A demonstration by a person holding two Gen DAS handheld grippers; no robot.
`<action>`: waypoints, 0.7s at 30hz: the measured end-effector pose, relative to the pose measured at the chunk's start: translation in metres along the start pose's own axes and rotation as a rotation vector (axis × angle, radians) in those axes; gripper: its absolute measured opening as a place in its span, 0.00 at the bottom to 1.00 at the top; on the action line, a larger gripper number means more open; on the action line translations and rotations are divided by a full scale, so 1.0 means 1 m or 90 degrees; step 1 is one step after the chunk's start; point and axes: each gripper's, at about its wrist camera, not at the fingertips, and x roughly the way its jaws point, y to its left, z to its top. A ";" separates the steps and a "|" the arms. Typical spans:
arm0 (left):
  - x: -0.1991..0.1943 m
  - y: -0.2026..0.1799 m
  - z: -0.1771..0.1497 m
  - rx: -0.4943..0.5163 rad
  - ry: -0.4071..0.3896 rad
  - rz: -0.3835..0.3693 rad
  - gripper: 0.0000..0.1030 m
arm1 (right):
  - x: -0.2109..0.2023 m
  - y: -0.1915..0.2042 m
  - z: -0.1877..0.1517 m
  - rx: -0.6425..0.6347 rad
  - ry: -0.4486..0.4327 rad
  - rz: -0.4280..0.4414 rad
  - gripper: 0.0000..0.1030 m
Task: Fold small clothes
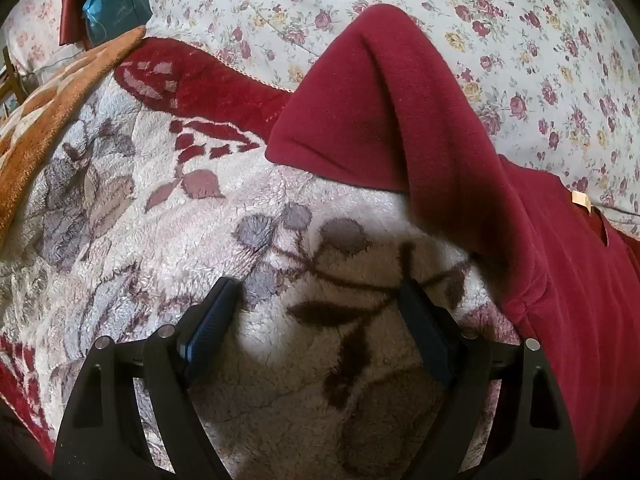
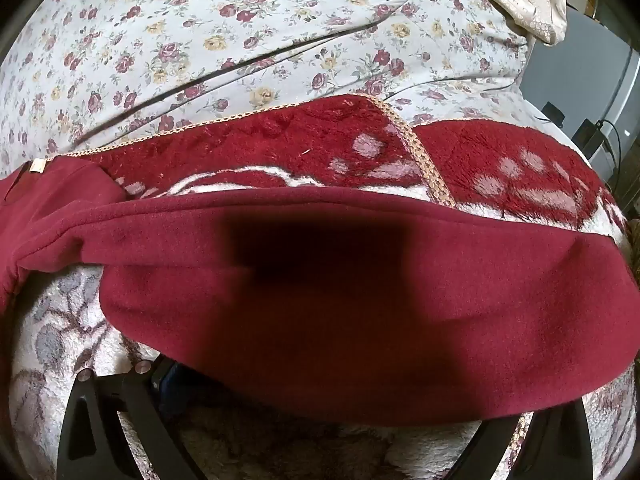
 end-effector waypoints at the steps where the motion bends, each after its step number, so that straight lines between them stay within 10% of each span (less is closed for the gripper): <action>1: 0.000 0.000 0.000 0.000 0.000 0.000 0.81 | 0.000 0.000 0.000 0.000 0.000 0.000 1.00; 21: 0.000 0.000 0.000 0.001 0.000 0.001 0.81 | -0.001 0.001 0.000 0.000 -0.002 -0.002 1.00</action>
